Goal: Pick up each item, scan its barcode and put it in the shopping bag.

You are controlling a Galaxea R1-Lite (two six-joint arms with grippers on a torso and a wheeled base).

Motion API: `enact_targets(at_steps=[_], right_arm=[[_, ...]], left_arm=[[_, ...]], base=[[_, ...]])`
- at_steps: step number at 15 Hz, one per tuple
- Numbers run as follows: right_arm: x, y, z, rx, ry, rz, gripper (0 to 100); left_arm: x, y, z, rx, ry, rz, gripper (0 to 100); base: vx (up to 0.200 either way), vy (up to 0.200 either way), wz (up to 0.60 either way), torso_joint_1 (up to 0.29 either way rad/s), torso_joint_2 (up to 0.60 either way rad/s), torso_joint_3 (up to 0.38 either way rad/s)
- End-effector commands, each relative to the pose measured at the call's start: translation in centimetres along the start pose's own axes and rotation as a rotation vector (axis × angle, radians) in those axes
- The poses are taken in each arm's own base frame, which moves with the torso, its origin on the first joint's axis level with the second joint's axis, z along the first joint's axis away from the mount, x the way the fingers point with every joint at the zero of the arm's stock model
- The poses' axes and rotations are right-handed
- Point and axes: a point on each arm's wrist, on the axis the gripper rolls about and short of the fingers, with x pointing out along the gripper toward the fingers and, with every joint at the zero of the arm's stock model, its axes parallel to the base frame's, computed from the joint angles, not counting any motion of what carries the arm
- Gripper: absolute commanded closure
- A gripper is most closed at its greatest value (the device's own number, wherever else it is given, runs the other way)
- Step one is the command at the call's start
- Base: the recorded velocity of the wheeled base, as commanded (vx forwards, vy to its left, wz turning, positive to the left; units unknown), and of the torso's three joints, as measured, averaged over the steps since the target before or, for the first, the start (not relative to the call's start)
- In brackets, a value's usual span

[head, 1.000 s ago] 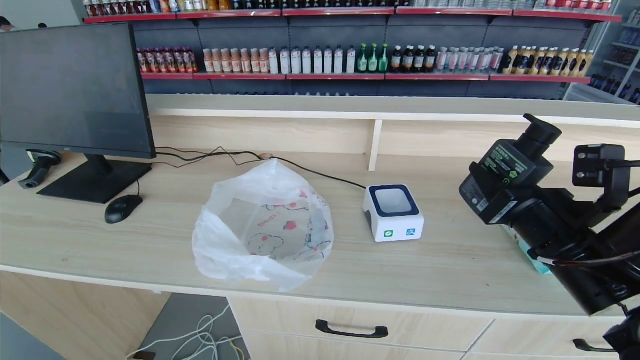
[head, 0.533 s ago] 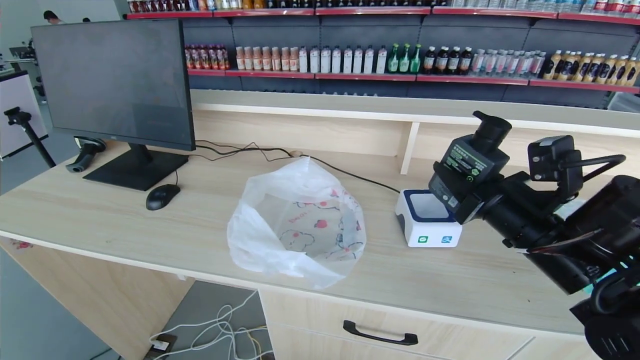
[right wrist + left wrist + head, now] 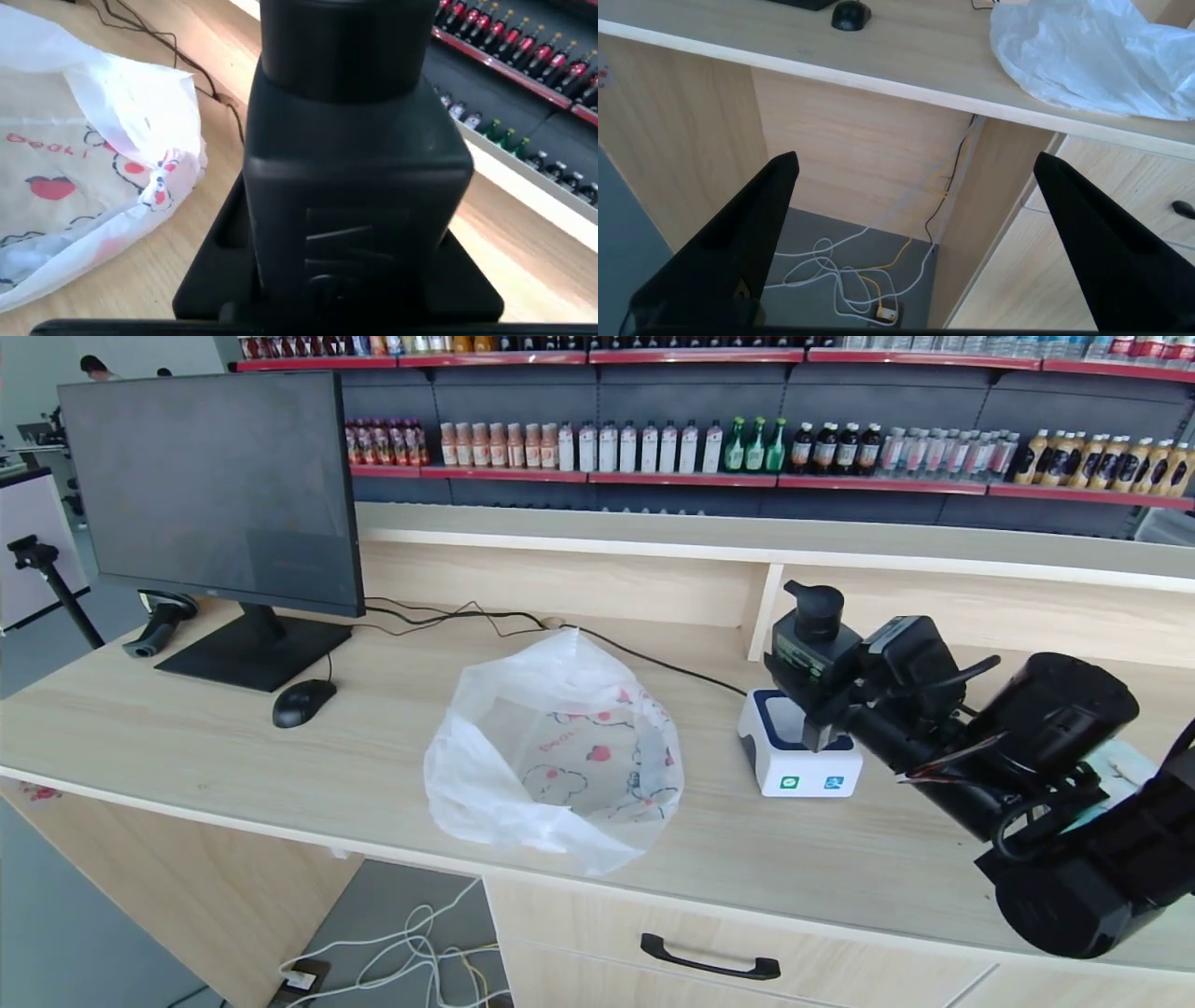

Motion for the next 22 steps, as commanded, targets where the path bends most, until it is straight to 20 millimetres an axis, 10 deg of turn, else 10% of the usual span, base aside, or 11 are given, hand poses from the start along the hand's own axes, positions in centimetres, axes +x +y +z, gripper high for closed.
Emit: enact_targets(at_steps=[1,22], right_arm=[[0.4,-0.7,-0.2,-0.04,-0.014,-0.013,100],[1.5,-3.3,-5.8,-0.38,-0.252,0.369,100]], left_arm=[[0.0,0.0,0.0,0.0,-0.001,0.001,0],[0.0,0.0,0.1,0.015,-0.006,0.001,0]], base=[[0.0,0.0,0.0,0.0,0.0,0.0],[0.0,0.0,0.0,0.0,0.0,0.0]])
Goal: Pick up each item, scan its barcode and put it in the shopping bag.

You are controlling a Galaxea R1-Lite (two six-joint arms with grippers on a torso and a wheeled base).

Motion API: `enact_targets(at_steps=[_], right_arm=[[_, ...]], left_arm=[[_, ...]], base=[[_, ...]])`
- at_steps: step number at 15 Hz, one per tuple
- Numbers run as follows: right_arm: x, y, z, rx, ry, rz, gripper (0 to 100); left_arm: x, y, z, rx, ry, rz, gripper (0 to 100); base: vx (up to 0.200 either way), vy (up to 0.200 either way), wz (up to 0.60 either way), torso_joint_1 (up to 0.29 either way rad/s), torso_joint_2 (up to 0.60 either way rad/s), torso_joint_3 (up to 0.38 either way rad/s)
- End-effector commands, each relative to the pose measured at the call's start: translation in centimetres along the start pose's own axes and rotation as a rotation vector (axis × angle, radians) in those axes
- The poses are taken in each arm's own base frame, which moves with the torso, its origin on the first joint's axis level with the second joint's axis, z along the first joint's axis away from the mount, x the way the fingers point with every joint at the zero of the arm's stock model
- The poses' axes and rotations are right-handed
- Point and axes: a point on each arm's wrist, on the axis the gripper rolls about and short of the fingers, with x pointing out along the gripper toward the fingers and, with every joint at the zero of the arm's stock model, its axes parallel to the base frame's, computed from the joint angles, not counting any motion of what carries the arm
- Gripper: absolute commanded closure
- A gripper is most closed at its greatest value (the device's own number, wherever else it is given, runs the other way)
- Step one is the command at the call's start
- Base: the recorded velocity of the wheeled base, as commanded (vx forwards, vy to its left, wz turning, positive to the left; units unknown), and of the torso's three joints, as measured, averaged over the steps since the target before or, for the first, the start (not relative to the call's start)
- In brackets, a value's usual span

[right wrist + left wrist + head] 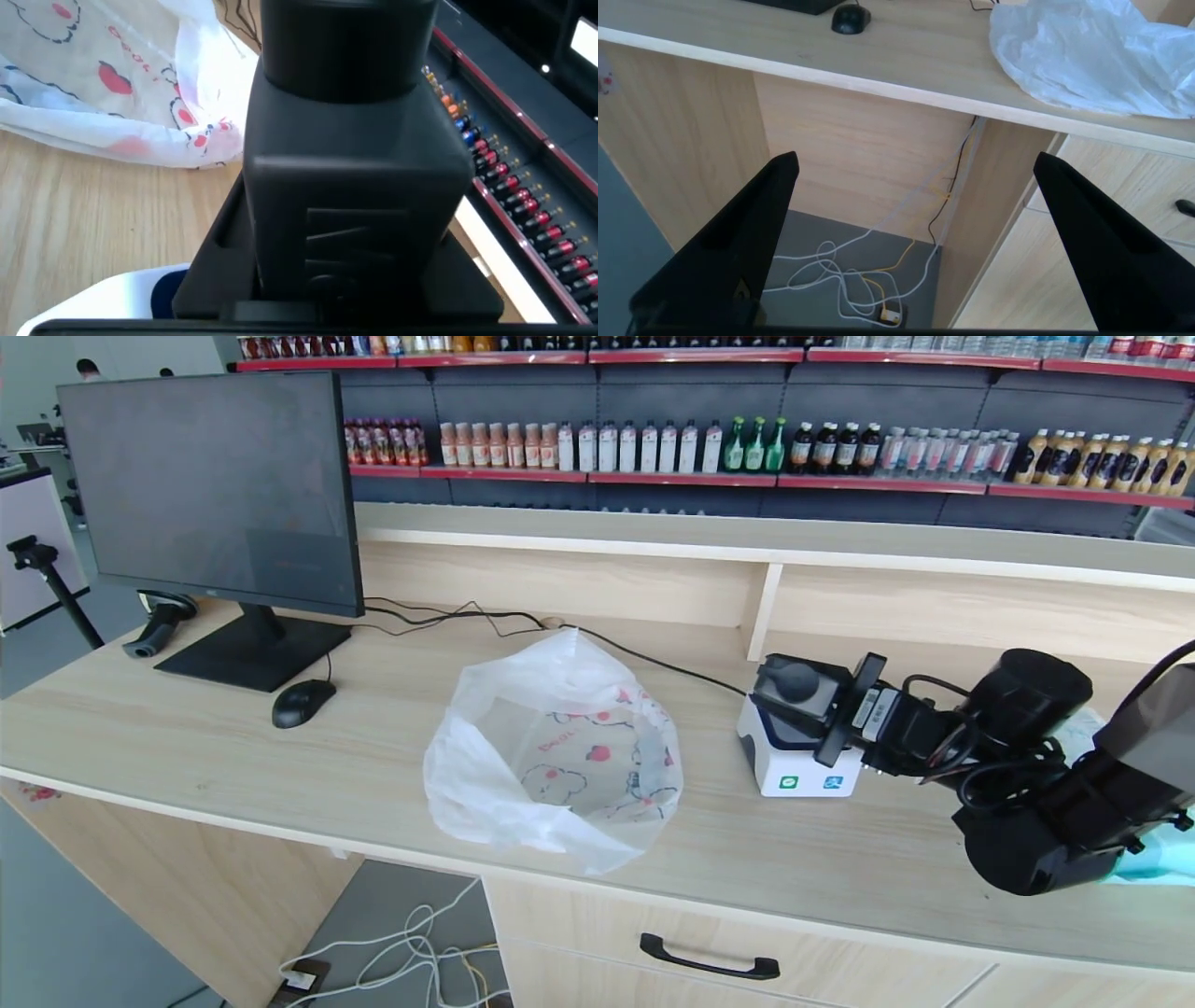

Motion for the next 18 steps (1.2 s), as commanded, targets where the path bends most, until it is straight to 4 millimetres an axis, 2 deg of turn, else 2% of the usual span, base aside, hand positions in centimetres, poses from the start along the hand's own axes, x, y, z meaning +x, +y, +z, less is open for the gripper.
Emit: enact_targets(at_steps=[1,9,11,18], right_arm=[[-0.5,-0.2,-0.4,-0.001,0.017,-0.006,100],[-1.0,-0.2,-0.7,-0.007,0.031,-0.006,100],[-1.4,0.3,-0.6,0.014,0.042,0.007,100],[-1.5,-1.0,1.5,0.016,0.014,-0.018,100]], left_arm=[[0.0,0.0,0.0,0.0,0.0,0.001,0],[0.0,0.0,0.0,0.001,-0.002,0.001,0],[0.0,0.0,0.0,0.001,-0.002,0.001,0],[0.0,0.0,0.0,-0.008,0.0,0.001,0]], base=[[0.0,0.0,0.0,0.0,0.0,0.0],[0.0,0.0,0.0,0.0,0.0,0.0],[0.0,0.0,0.0,0.0,0.0,0.0],[0.0,0.0,0.0,0.0,0.0,0.0]])
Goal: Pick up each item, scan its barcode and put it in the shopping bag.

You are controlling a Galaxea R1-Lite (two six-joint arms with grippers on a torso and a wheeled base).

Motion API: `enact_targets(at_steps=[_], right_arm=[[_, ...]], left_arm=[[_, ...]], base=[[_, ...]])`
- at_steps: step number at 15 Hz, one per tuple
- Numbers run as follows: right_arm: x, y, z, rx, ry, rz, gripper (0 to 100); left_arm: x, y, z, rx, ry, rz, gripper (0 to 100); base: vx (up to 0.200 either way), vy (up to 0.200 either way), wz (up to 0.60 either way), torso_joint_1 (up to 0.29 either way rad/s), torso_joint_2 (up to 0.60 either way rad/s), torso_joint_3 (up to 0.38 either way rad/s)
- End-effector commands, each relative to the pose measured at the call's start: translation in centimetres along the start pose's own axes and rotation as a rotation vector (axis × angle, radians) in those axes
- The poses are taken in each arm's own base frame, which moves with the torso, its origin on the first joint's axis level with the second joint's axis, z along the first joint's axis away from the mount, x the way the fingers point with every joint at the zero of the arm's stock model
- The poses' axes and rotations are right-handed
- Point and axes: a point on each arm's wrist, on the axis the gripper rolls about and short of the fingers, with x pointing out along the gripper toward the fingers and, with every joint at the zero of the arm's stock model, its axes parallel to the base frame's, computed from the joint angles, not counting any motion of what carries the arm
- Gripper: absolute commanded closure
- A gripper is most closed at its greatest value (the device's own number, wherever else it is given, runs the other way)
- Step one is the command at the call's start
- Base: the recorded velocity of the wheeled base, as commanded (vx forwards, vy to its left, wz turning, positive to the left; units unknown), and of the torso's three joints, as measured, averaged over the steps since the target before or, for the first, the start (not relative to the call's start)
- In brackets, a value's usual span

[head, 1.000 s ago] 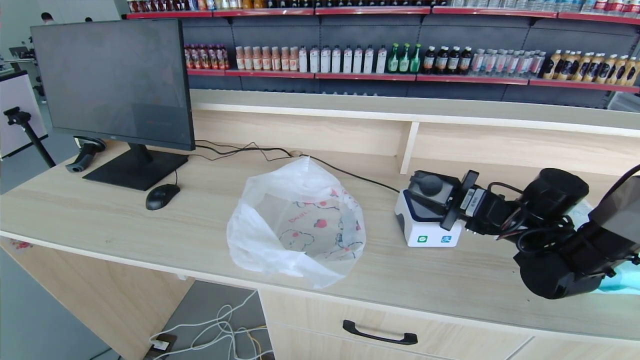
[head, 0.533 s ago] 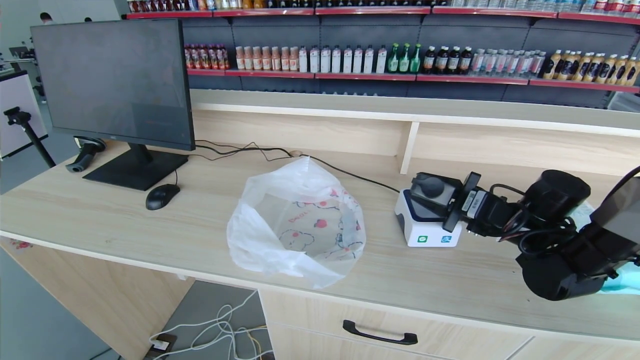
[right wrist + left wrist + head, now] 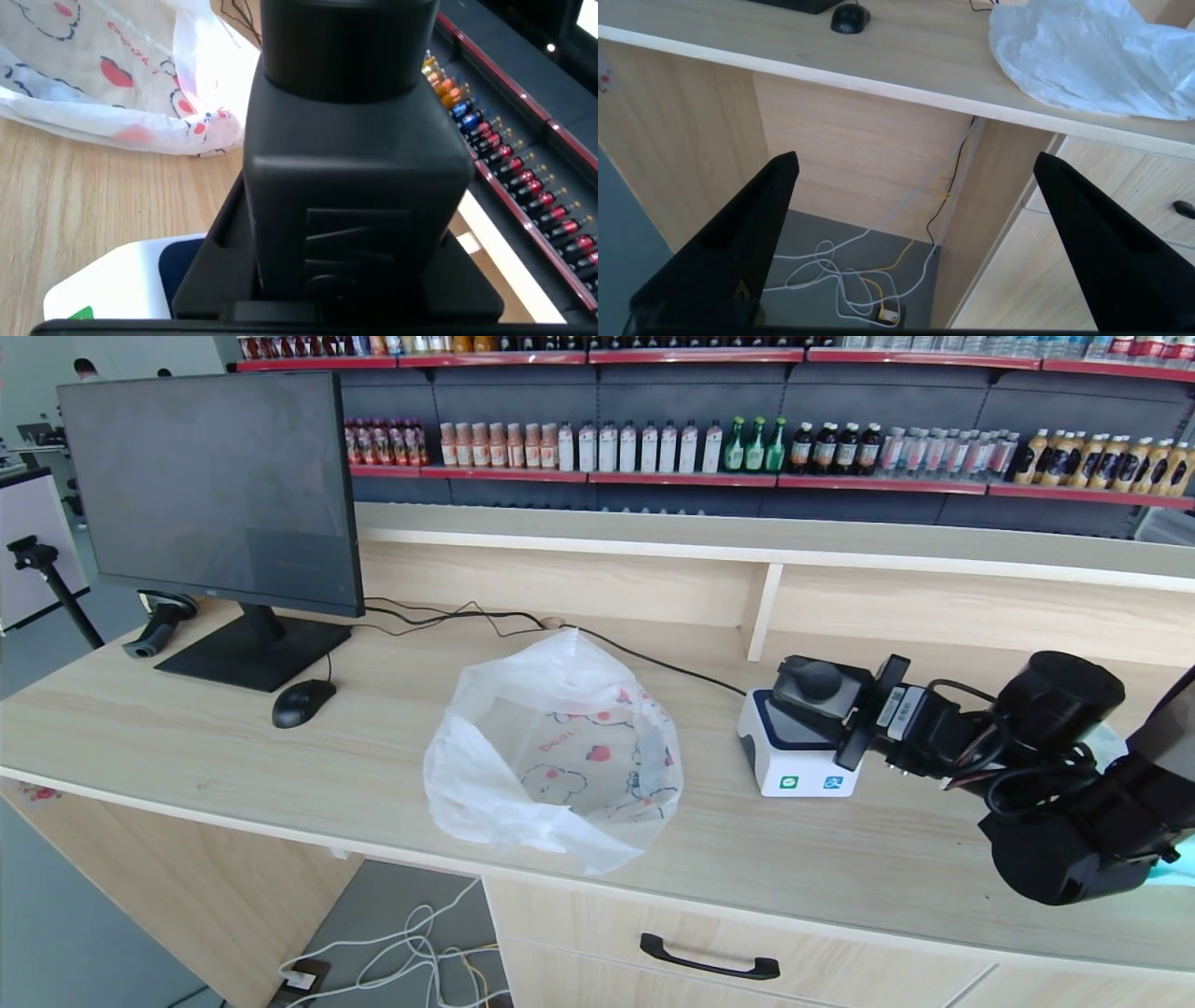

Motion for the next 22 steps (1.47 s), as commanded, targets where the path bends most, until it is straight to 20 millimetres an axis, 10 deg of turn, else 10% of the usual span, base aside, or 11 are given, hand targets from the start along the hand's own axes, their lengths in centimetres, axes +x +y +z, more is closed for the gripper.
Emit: enact_targets(at_steps=[1,10,22], right_arm=[[0.1,-0.8,1.4,-0.018,-0.027,-0.015,100],[1.6,-0.3,9.2,0.391,0.053,-0.317,100],[-2.9,1.1,10.4,0.811,0.251,-0.696,100]], left_arm=[[0.0,0.0,0.0,-0.003,0.0,0.001,0],[0.0,0.0,0.0,-0.006,0.004,0.001,0],[0.0,0.0,-0.1,-0.005,0.006,0.001,0]], base=[[0.0,0.0,0.0,0.0,0.0,0.0],[0.0,0.0,0.0,0.0,0.0,0.0],[-0.033,0.0,0.0,0.001,0.0,0.0]])
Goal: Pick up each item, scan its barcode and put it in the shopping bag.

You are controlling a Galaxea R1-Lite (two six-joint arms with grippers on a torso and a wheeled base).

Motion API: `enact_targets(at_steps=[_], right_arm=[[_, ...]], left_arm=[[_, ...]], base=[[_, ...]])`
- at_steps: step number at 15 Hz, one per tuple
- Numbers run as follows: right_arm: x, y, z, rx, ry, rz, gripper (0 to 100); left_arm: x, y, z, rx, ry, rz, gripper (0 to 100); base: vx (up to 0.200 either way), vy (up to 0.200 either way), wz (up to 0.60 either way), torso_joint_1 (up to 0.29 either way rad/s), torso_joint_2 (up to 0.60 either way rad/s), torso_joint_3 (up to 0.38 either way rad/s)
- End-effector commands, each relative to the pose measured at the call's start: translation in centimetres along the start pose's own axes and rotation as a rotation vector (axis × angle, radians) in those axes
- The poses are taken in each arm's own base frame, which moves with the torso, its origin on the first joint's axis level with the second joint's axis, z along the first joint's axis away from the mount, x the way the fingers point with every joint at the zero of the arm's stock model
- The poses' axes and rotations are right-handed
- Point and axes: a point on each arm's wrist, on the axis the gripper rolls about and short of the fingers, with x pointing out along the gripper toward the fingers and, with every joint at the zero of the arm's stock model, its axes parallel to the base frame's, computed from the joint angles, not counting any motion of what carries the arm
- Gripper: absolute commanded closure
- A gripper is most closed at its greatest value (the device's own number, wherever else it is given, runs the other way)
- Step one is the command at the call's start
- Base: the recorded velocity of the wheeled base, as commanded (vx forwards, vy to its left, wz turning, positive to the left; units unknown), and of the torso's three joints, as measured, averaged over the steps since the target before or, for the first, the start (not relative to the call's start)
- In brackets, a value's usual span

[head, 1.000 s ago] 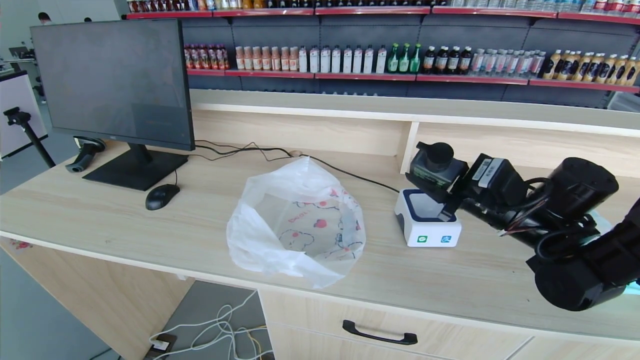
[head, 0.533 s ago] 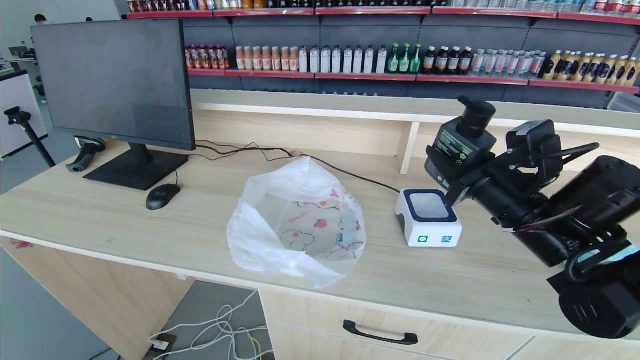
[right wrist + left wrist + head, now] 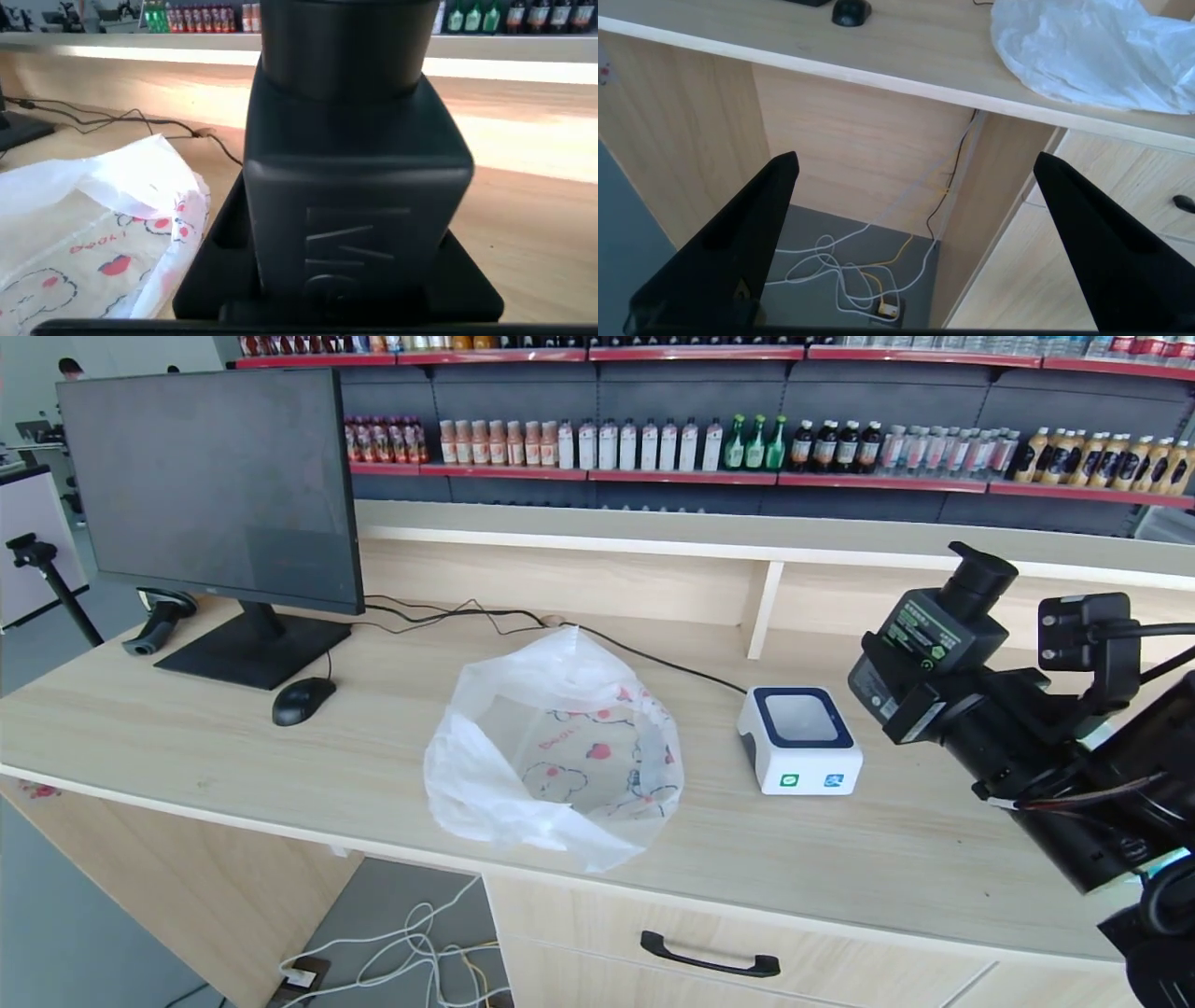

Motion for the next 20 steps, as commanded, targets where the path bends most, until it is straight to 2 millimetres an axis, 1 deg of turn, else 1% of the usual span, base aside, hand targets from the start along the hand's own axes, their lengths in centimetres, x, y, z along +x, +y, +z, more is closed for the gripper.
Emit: enact_targets(at_steps=[1,3,5,9,11,20], right_arm=[[-0.11,-0.04,0.0,-0.002,0.001,-0.001,100],[0.24,0.3,-0.29,-0.005,0.006,0.011,100],[0.31,-0.07,-0.07,-0.007,-0.003,-0.003,100],[-0.19,-0.05,0.54,-0.004,-0.019,0.0,100],[-0.19,-0.05,0.54,-0.004,-0.019,0.0,100],[0.23,0.0,0.16,-0.007,-0.011,0.0,100]], left_arm=[[0.0,0.0,0.01,-0.001,-0.001,0.0,0],[0.0,0.0,0.01,-0.003,-0.001,0.0,0],[0.01,0.0,0.01,-0.003,0.0,0.0,0],[0.0,0.0,0.01,0.001,-0.001,0.0,0],[0.0,0.0,0.01,-0.003,-0.001,0.0,0],[0.01,0.0,0.01,-0.003,0.0,0.0,0]], base=[[-0.2,0.0,0.0,0.017,0.01,-0.002],[-0.2,0.0,0.0,-0.012,0.01,0.007],[-0.2,0.0,0.0,-0.012,0.0,0.007],[0.0,0.0,0.0,0.0,0.0,0.0],[0.0,0.0,0.0,0.0,0.0,0.0],[0.0,0.2,0.0,0.005,0.0,0.002]])
